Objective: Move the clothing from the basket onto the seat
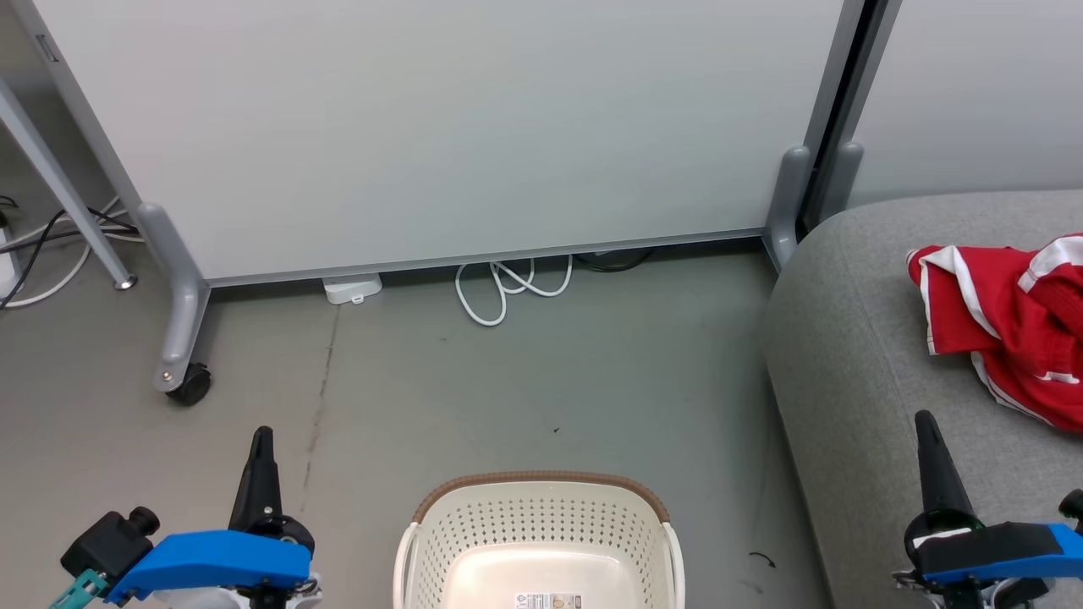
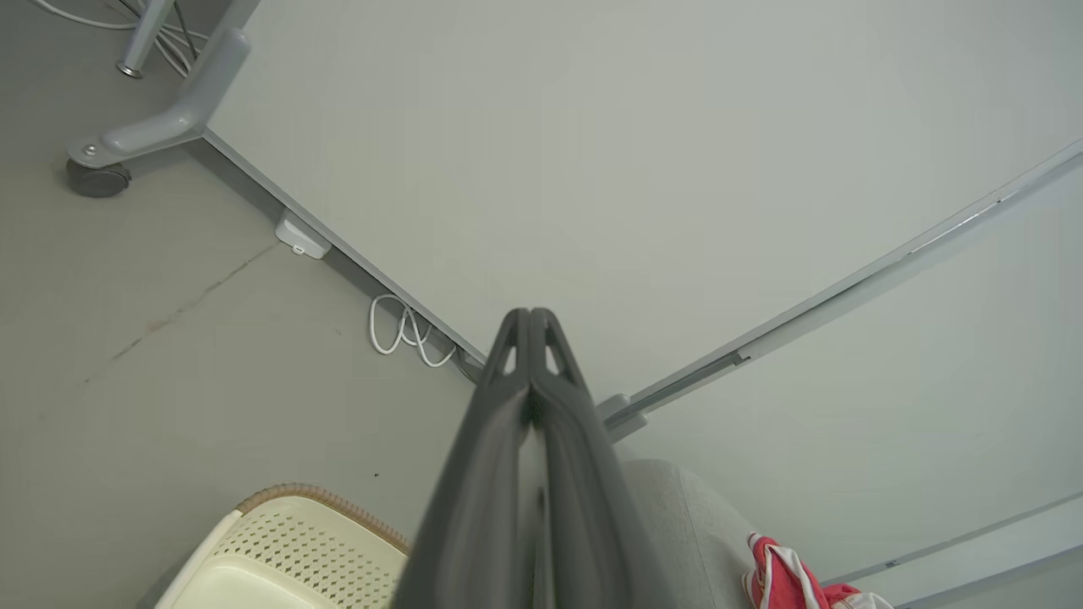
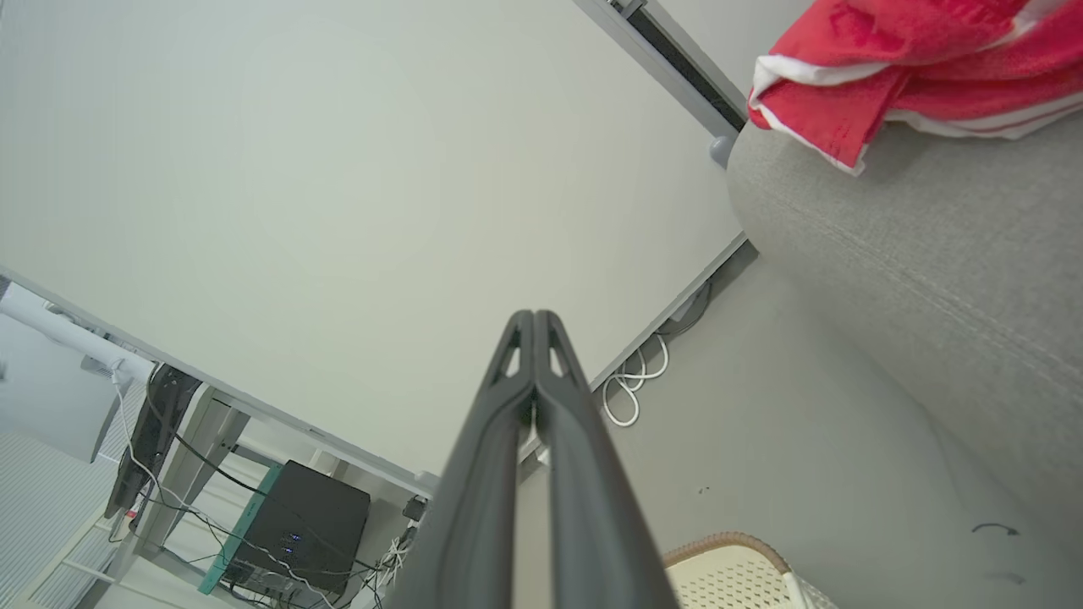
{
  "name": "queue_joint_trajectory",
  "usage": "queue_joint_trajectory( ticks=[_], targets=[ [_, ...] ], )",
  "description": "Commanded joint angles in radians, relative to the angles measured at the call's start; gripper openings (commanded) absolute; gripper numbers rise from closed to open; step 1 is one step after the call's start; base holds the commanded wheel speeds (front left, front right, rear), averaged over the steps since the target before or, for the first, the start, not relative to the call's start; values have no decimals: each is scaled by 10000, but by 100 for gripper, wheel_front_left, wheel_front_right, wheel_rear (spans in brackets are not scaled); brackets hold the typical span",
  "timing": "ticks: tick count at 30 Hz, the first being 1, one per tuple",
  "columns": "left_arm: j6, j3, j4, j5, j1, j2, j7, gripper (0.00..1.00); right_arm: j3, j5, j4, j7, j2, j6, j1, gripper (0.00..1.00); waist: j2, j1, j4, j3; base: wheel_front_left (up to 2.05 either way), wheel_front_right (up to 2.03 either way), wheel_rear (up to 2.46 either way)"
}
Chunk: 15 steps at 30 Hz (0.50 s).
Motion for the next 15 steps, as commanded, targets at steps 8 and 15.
queue_joint_trajectory(
  ticks=[8,15],
  targets=[
    [-78,201,-143,-1126,-356,6,274,0,15,1131,-4,286,-42,4,-367,0,0,-1,-31,17,0,0,0],
    [-100,296,-142,-1782,-413,3,444,0,20,1776,41,461,-42,5,-413,0,0,-1,-54,29,0,0,0]
  ],
)
